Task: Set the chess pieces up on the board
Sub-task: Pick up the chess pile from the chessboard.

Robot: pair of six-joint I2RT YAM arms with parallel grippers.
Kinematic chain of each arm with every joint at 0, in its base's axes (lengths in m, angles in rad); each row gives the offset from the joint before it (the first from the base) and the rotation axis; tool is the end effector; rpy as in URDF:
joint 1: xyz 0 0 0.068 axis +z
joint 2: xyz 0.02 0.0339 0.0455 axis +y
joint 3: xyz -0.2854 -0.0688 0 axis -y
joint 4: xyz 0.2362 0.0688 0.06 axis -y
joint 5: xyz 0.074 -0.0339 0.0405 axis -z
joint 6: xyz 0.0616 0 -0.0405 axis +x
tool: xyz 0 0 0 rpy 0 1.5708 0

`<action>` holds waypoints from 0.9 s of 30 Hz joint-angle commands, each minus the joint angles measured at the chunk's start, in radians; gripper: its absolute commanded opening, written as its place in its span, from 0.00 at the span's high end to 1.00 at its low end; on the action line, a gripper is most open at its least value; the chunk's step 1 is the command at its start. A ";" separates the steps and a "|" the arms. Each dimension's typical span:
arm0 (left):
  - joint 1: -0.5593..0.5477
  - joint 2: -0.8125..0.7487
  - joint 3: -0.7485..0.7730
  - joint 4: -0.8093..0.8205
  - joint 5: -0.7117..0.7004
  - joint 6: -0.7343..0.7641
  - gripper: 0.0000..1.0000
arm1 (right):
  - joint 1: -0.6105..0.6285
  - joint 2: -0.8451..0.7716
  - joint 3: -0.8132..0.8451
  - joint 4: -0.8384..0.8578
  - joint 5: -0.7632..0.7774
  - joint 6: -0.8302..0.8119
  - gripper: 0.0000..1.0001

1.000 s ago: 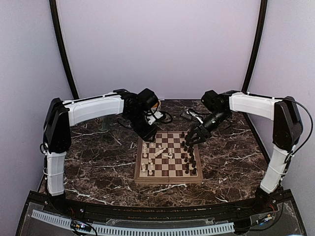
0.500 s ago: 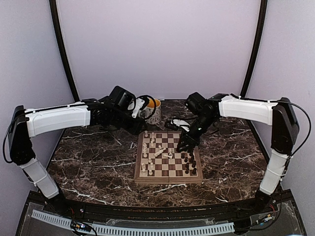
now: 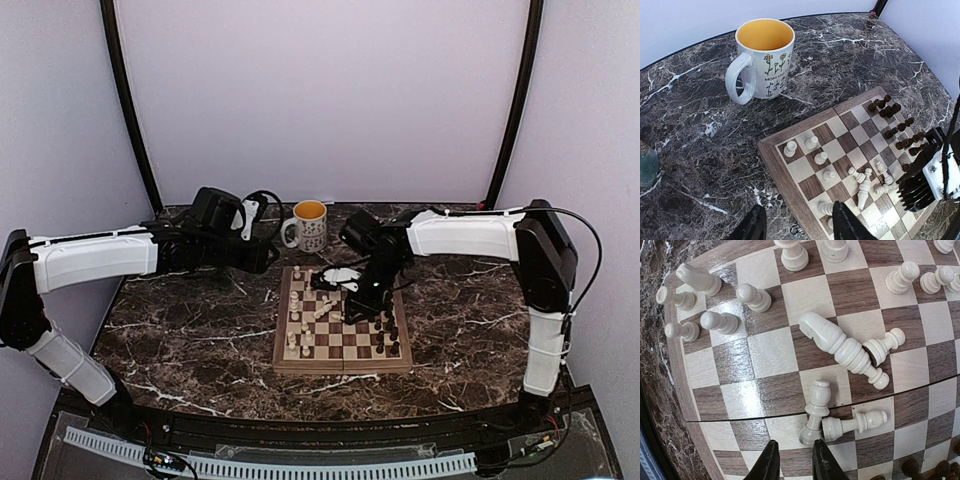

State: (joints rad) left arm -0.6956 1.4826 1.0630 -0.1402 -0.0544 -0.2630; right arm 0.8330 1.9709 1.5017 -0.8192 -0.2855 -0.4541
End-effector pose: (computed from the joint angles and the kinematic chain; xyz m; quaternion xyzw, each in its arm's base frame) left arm 0.2707 -0.2216 0.2844 0.1748 0.8571 -0.2021 0.4405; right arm 0.2603 0.3121 0.1952 -0.6040 0.7719 0.1646 0.1103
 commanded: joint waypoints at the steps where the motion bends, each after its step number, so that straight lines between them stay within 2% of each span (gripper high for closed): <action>1: 0.002 -0.031 -0.020 0.043 0.017 -0.015 0.53 | 0.021 0.021 0.031 0.020 0.052 0.004 0.77; 16: 0.003 -0.001 -0.018 0.056 0.036 -0.012 0.53 | 0.034 0.067 0.066 0.026 0.088 0.042 0.72; 27: 0.004 -0.006 -0.019 0.059 0.028 -0.010 0.53 | 0.035 0.039 0.117 0.006 0.101 0.091 0.71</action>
State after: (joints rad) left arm -0.6956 1.4883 1.0519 -0.1009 -0.0265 -0.2703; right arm 0.8562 2.0258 1.5810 -0.8127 -0.1925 -0.3912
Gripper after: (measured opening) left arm 0.471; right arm 0.285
